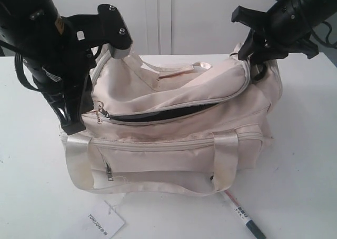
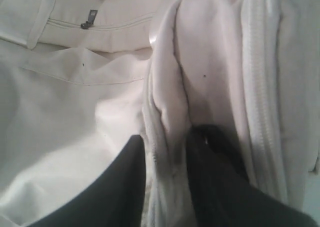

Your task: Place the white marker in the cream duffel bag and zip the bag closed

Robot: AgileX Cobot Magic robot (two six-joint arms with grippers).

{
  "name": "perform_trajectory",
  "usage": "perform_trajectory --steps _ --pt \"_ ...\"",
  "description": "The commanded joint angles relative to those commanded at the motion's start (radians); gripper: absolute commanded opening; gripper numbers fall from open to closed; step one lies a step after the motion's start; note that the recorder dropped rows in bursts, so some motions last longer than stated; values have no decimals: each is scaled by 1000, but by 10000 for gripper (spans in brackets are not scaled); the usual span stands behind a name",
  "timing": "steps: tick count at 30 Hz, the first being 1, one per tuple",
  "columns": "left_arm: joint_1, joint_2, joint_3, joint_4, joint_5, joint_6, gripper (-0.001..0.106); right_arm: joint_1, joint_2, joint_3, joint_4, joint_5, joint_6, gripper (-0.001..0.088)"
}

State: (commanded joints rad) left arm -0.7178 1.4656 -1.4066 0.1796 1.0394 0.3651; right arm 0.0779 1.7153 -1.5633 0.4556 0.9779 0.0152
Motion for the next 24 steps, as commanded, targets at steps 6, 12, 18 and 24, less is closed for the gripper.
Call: perform_trajectory --steps 6,12,18,24 --pt "0 0 0 0 0 0 0 0 -64 0 -52 5 -5 278" --pt "0 0 0 -4 0 0 0 0 -96 0 -80 77 -103 153" --pt "0 0 0 -17 0 0 0 2 -100 9 -76 158 -222 0" --pt "0 0 0 -35 0 0 0 18 -135 70 -66 142 -329 0"
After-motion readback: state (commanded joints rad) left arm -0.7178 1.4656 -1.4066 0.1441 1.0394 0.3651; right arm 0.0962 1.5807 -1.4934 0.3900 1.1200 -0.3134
